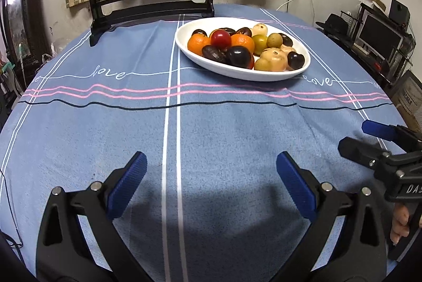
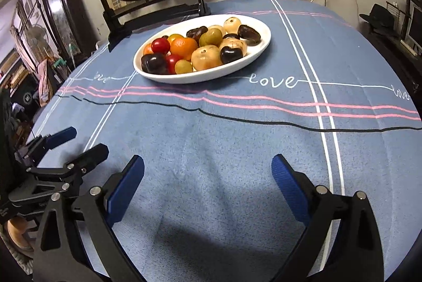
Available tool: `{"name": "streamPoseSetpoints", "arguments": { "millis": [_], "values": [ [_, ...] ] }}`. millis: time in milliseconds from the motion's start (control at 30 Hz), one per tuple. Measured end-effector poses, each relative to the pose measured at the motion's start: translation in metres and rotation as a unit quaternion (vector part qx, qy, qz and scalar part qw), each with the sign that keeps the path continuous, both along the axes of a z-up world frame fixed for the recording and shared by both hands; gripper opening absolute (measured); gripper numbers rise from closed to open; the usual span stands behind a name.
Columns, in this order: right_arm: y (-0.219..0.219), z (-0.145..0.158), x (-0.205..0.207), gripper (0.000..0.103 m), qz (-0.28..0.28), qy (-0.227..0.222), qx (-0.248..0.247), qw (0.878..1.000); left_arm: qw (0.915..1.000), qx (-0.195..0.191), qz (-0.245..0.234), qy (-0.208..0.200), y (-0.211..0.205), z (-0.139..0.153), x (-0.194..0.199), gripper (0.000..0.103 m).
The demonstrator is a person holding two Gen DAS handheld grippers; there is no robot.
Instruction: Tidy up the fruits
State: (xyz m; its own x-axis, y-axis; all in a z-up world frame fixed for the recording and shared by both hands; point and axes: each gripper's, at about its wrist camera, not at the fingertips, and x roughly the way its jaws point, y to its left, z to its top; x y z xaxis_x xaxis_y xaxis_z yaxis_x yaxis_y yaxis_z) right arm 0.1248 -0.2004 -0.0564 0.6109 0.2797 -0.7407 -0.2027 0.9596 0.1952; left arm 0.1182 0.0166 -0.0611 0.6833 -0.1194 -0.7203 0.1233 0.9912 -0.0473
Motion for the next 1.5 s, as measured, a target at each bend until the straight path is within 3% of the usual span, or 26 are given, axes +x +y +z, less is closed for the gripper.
{"name": "streamPoseSetpoints", "arguments": {
  "millis": [433,767,933,1500],
  "values": [
    [0.005,-0.002,0.0,0.097,0.001,0.002,-0.018,1.0,0.9995,0.026,-0.016,-0.006,-0.012,0.004,-0.003,0.101],
    [0.006,-0.001,-0.001,0.097,0.001,-0.006,-0.023,1.0,0.9994,0.01,-0.014,-0.03,-0.008,0.014,-0.009,0.101],
    [0.006,-0.001,0.0,0.097,0.001,-0.003,-0.024,1.0,0.9986,0.028,-0.017,-0.04,-0.014,0.016,-0.013,0.101],
    [0.006,0.0,-0.001,0.098,0.002,-0.006,-0.024,1.0,0.9991,0.015,-0.009,-0.038,-0.009,0.018,-0.014,0.101]
  ]
}}
